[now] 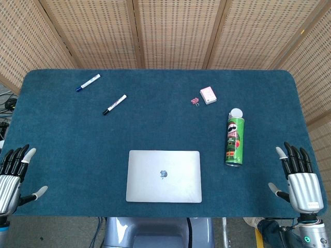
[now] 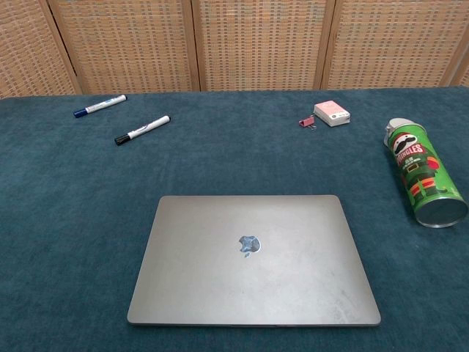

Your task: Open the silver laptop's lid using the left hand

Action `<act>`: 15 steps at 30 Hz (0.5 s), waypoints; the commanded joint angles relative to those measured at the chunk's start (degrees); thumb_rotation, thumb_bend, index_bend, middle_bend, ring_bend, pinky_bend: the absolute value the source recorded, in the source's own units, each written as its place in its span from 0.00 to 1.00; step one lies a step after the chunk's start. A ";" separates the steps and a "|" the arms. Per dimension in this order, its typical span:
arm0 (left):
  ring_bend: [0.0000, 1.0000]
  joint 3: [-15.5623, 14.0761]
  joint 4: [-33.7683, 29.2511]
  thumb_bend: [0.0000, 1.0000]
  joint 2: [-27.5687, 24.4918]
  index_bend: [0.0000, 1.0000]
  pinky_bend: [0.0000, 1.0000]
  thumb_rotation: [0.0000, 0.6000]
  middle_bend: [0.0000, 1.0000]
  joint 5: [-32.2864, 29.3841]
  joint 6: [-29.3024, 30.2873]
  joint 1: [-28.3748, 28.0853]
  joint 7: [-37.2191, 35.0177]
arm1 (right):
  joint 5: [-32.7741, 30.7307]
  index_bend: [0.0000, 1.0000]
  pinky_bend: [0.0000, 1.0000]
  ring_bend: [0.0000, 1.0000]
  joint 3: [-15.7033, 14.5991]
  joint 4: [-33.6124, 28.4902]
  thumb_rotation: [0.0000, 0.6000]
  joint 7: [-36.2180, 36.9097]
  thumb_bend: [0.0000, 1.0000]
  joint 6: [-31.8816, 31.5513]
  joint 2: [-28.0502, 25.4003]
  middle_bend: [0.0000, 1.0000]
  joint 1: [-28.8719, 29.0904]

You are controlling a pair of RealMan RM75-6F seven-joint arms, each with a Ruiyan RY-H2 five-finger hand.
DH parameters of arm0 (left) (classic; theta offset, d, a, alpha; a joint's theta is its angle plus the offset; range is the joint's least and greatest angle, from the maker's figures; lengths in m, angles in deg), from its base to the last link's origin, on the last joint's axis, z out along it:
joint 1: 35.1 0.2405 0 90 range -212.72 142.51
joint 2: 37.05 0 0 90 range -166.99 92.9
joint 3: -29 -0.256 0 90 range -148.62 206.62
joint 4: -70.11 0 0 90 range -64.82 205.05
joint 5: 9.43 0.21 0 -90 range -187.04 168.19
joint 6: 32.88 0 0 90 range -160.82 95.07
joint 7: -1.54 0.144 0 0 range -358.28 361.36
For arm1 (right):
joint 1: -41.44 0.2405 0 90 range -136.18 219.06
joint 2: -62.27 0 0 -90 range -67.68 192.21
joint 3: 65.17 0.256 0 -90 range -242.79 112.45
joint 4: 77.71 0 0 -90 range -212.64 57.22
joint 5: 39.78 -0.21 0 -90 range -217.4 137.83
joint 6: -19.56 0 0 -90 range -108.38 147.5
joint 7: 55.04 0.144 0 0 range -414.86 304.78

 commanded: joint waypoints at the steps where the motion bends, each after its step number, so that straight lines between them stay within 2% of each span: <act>1: 0.00 0.00 -0.05 0.00 0.00 0.00 0.00 1.00 0.00 -0.03 -0.11 -0.01 0.12 | -0.26 0.00 0.00 0.00 0.28 0.36 1.00 0.13 0.00 0.18 0.16 0.00 -0.03; 10: 0.00 -0.22 -0.04 0.00 0.21 0.00 0.00 1.00 0.00 0.13 -0.72 -0.09 0.37 | -0.74 0.00 0.00 0.00 0.90 0.81 1.00 0.74 0.00 0.33 0.03 0.00 -0.24; 15: 0.00 -1.44 -1.36 0.00 1.02 0.00 0.00 1.00 0.00 2.34 -4.92 -2.28 1.19 | -0.70 0.00 0.00 0.00 1.15 0.34 1.00 0.38 0.00 -0.07 -0.12 0.00 -0.57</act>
